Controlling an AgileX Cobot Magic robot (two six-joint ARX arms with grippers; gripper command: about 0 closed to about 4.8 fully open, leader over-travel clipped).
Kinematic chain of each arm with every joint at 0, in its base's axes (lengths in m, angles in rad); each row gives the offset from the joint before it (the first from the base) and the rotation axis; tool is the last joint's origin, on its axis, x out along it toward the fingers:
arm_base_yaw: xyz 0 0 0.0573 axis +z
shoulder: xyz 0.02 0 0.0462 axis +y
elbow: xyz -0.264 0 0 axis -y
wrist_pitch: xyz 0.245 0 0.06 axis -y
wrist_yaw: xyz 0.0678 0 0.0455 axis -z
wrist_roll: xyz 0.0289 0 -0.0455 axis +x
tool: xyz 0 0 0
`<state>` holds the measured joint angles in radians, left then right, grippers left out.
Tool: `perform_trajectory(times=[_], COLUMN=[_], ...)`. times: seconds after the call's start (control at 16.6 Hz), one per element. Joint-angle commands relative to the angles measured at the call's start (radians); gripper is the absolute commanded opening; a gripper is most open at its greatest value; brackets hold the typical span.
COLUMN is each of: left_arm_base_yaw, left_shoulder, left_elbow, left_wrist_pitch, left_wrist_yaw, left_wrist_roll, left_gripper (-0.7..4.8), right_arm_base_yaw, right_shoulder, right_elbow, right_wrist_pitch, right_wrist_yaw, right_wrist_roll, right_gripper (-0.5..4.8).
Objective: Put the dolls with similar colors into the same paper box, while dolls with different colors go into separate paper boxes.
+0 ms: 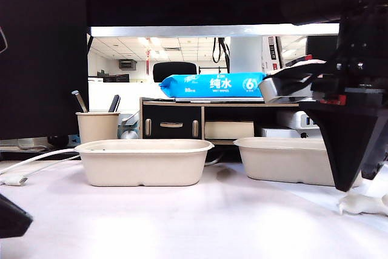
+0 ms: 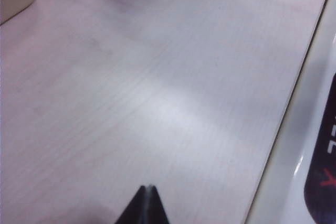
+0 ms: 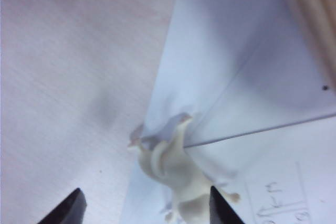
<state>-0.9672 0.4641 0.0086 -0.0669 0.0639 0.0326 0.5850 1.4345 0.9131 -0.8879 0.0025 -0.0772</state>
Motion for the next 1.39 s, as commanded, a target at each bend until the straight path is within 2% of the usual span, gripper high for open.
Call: perform_trajectory(times=[0.06, 0.97, 1.03, 1.09, 1.21, 1.27, 1.33, 1.39], left_arm_base_yaw=[0.0, 0.0, 0.0, 0.0, 0.0, 0.0, 0.0, 0.0], left_shoulder=[0.0, -0.007, -0.007, -0.007, -0.007, -0.007, -0.008, -0.008], left_elbow=[0.001, 0.001, 0.001, 0.001, 0.001, 0.001, 0.001, 0.001], left_wrist_pitch=[0.009, 0.009, 0.009, 0.009, 0.009, 0.009, 0.009, 0.009], left_wrist_yaw=[0.002, 0.002, 0.002, 0.002, 0.002, 0.002, 0.002, 0.002], left_wrist_roll=[0.001, 0.001, 0.001, 0.001, 0.001, 0.001, 0.001, 0.001], left_gripper=[-0.05, -0.05, -0.05, -0.05, -0.05, -0.05, -0.05, -0.05], right_arm_base_yaw=[-0.002, -0.003, -0.003, -0.003, -0.003, -0.003, -0.003, -0.003], right_shoulder=[0.035, 0.119, 0.124, 0.124, 0.124, 0.124, 0.124, 0.124], right_elbow=[0.0, 0.0, 0.0, 0.0, 0.0, 0.0, 0.0, 0.0], right_wrist_pitch=[-0.008, 0.009, 0.008, 0.006, 0.005, 0.006, 0.006, 0.007], right_wrist_yaw=[-0.012, -0.012, -0.012, -0.005, 0.0, 0.003, 0.003, 0.003], right_wrist_roll=[-0.027, -0.054, -0.053, -0.053, -0.053, -0.053, -0.053, -0.053], right_gripper=[3.06, 3.04, 2.9, 2.39, 2.28, 1.97, 1.27, 1.15])
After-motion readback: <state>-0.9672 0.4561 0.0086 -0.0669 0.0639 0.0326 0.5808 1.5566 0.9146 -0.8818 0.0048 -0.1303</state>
